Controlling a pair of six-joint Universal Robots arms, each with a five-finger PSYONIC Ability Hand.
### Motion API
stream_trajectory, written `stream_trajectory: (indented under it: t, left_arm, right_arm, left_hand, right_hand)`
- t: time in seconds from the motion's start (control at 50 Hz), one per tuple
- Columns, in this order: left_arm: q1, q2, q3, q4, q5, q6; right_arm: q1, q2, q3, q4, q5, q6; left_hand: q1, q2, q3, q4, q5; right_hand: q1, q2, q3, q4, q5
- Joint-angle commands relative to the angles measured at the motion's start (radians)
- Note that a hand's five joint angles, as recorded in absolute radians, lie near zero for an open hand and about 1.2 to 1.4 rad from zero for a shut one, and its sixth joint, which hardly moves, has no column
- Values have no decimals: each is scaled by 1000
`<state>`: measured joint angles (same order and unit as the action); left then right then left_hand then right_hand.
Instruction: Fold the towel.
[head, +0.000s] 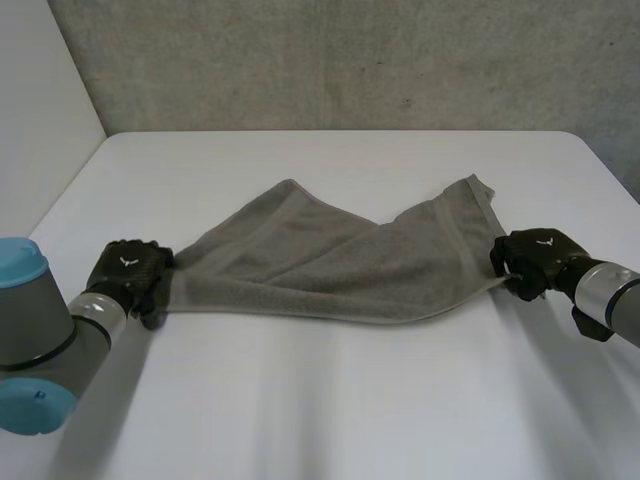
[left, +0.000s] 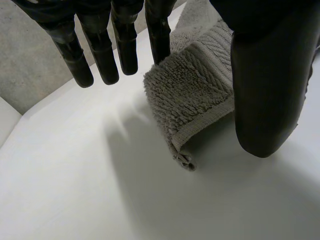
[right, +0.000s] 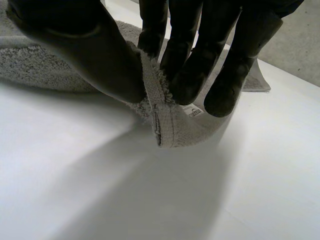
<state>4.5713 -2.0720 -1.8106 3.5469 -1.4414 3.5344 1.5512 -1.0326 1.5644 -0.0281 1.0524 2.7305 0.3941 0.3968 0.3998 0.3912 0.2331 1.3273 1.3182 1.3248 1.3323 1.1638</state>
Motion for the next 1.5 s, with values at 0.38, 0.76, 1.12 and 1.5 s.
stream_trajectory:
  t: [0.38, 0.76, 1.12, 1.5]
  left_arm:
    - [0, -43, 79, 7, 2, 0]
    - [5, -74, 174, -36, 2, -5]
    - [15, 527, 96, -295, 143, -152]
    - [89, 396, 364, -348, 187, -176]
  right_arm:
    - [9, 0, 5, -1, 1, 0]
    - [9, -29, -12, 16, 11, 6]
    - [-6, -496, -133, 445, -78, 2]
    - [61, -312, -518, 510, -89, -96]
  left_hand:
    - [139, 137, 134, 142, 126]
    - [1002, 999, 996, 1005, 989]
    - [1002, 999, 996, 1005, 989]
    - [1002, 999, 996, 1005, 989]
  right_hand:
    - [69, 78, 71, 64, 58]
    - [69, 78, 71, 64, 58]
    - [69, 78, 71, 64, 58]
    - [69, 78, 71, 64, 58]
